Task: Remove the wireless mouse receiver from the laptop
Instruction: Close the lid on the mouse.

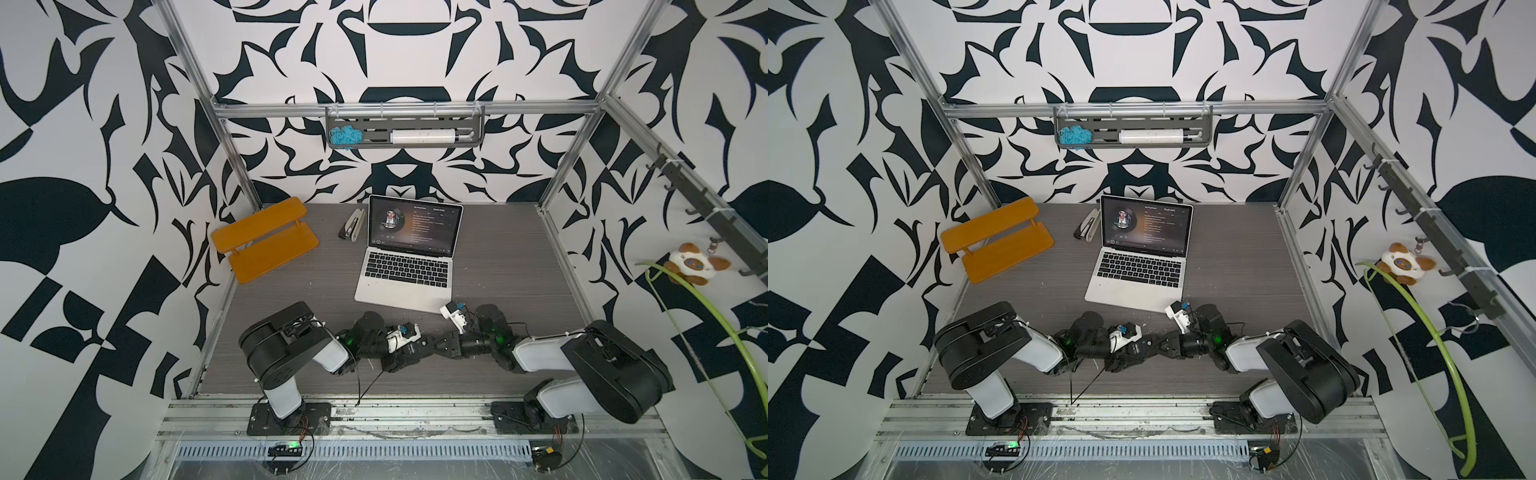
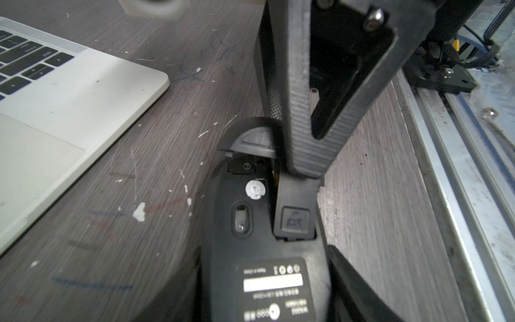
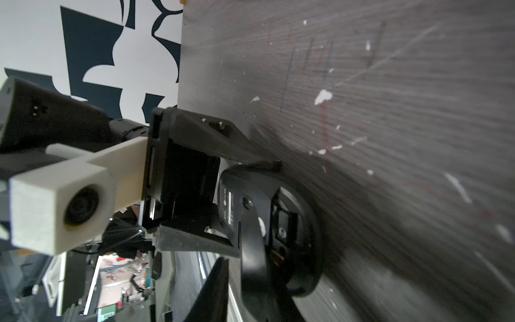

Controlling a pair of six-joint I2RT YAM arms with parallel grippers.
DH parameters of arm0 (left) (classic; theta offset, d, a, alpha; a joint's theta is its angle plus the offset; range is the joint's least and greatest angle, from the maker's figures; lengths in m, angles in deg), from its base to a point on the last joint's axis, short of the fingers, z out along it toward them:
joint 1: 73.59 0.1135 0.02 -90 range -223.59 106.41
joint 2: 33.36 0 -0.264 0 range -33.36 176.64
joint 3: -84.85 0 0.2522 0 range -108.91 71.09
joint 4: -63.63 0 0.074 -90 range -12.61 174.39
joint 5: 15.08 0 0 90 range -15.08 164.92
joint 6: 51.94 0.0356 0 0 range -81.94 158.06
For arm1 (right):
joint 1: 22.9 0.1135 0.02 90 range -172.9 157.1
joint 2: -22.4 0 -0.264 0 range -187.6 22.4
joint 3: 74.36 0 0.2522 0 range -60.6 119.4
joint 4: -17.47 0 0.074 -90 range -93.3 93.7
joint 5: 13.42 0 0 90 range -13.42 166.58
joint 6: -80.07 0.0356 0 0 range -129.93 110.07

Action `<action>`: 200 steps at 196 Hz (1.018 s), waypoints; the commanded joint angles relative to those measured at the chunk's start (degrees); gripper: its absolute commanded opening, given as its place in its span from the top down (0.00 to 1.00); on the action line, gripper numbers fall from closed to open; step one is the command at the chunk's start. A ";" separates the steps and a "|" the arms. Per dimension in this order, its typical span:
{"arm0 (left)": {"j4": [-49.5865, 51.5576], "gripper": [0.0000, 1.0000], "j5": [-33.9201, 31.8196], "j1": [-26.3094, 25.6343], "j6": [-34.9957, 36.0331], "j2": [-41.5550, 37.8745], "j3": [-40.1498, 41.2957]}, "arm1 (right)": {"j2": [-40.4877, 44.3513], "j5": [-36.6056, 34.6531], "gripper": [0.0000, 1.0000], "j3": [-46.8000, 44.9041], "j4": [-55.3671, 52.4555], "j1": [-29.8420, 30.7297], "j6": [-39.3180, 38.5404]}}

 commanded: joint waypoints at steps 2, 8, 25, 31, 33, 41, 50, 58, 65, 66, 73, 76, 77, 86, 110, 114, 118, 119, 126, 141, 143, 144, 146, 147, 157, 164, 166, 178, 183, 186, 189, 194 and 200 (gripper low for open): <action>3.17 0.55 0.37 0.24 -1.14 0.66 0.88 | 1.60 -2.72 0.65 1.56 -7.08 0.37 -2.14; 3.24 0.55 0.46 0.24 -1.16 0.67 0.84 | 1.92 -2.86 0.63 1.76 -7.91 0.29 -2.35; 3.26 0.55 0.61 0.22 -1.23 0.77 0.85 | 2.79 -3.49 0.60 2.25 -9.76 0.28 -2.78; 3.23 0.55 0.69 0.24 -1.27 0.85 0.85 | 2.95 -3.84 0.59 2.52 -10.66 0.30 -2.99; 3.23 0.55 0.67 0.24 -1.23 0.84 0.85 | 3.06 -3.94 0.59 2.63 -10.90 0.39 -3.08; 3.21 0.55 0.71 0.23 -1.31 0.91 0.78 | 3.29 -3.94 0.57 2.81 -11.48 0.36 -3.20; 3.26 0.56 0.87 0.24 -1.31 1.01 0.70 | 3.70 -4.22 0.55 3.02 -12.43 0.37 -3.27; 3.17 0.56 0.94 0.24 -1.31 1.08 0.62 | 4.14 -4.63 0.54 3.35 -13.39 0.41 -3.41; 3.25 0.56 1.09 0.24 -1.35 1.15 0.66 | 4.55 -4.87 0.53 3.54 -13.86 0.56 -3.40; 3.25 0.56 1.10 0.20 -1.38 1.17 0.58 | 4.67 -4.92 0.53 3.59 -13.91 0.58 -3.39; 3.33 0.56 1.23 0.24 -1.39 1.35 0.59 | 5.05 -5.31 0.53 3.74 -14.27 0.66 -3.31; 3.34 0.56 1.30 0.24 -1.40 1.33 0.51 | 5.10 -5.47 0.53 3.92 -14.48 0.71 -3.29; 3.34 0.56 1.33 0.24 -1.35 1.35 0.46 | 5.12 -5.53 0.53 3.95 -14.49 0.74 -3.29; 3.33 0.57 1.52 0.24 -1.39 1.52 0.41 | 5.08 -5.82 0.53 4.33 -14.77 0.93 -3.07; 3.93 0.57 2.18 0.24 -1.44 1.96 0.00 | 4.31 -7.13 0.52 5.40 -16.22 1.98 -2.67; 4.00 0.57 2.28 0.24 -1.48 1.98 -0.11 | 4.27 -7.43 0.52 5.57 -16.36 2.20 -2.59; 4.03 0.57 2.41 0.22 -1.48 2.07 -0.12 | 4.27 -7.63 0.52 5.69 -16.36 2.36 -2.48; 4.04 0.57 2.51 0.19 -1.48 2.12 -0.16 | 4.27 -7.71 0.52 5.67 -16.31 2.36 -2.44; 4.24 0.58 2.72 0.24 -1.48 2.20 -0.36 | 4.18 -8.16 0.52 5.91 -16.43 2.76 -2.33; 4.13 0.58 2.89 0.24 -1.66 2.22 -0.22 | 4.26 -9.10 0.52 6.54 -17.31 3.19 -2.27; 4.07 0.58 2.93 0.24 -1.66 2.22 -0.21 | 4.31 -9.25 0.52 6.67 -17.48 3.23 -2.31; 4.06 0.58 2.90 0.24 -1.66 2.23 -0.20 | 4.33 -9.31 0.52 6.73 -17.57 3.23 -2.31; 4.03 0.58 2.87 0.24 -1.62 2.24 -0.20 | 4.28 -9.46 0.52 6.76 -17.66 3.28 -2.32; 4.04 0.58 2.87 0.24 -1.64 2.25 -0.20 | 4.27 -9.54 0.52 6.82 -17.75 3.26 -2.32; 4.05 0.58 2.71 0.24 -1.66 2.15 -0.20 | 4.35 -10.07 0.52 7.25 -18.95 3.23 -2.65; 4.04 0.58 2.59 0.24 -1.57 2.12 -0.18 | 4.51 -10.37 0.52 7.48 -19.84 3.25 -3.02; 4.05 0.59 2.55 0.24 -1.57 2.08 -0.13 | 4.52 -10.40 0.52 7.52 -20.10 3.24 -3.11; 4.05 0.59 2.34 0.24 -1.48 1.83 -0.08 | 5.27 -10.93 0.51 7.88 -21.16 3.26 -3.50; 4.00 0.59 2.18 0.23 -1.48 1.81 -0.03 | 5.57 -11.10 0.51 7.98 -21.75 3.31 -3.67; 4.00 0.59 2.22 0.20 -1.48 1.81 -0.03 | 5.79 -11.23 0.51 8.07 -21.99 3.27 -3.78; 4.04 0.59 2.18 0.24 -1.48 1.85 -0.03 | 5.98 -11.35 0.51 8.23 -22.38 3.30 -3.93; 4.05 0.59 2.18 0.24 -1.44 1.81 -0.03 | 6.23 -11.55 0.51 8.44 -22.97 3.33 -4.13; 4.05 0.59 2.17 0.24 -1.40 1.82 -0.05 | 6.45 -11.73 0.51 8.72 -23.61 3.24 -4.33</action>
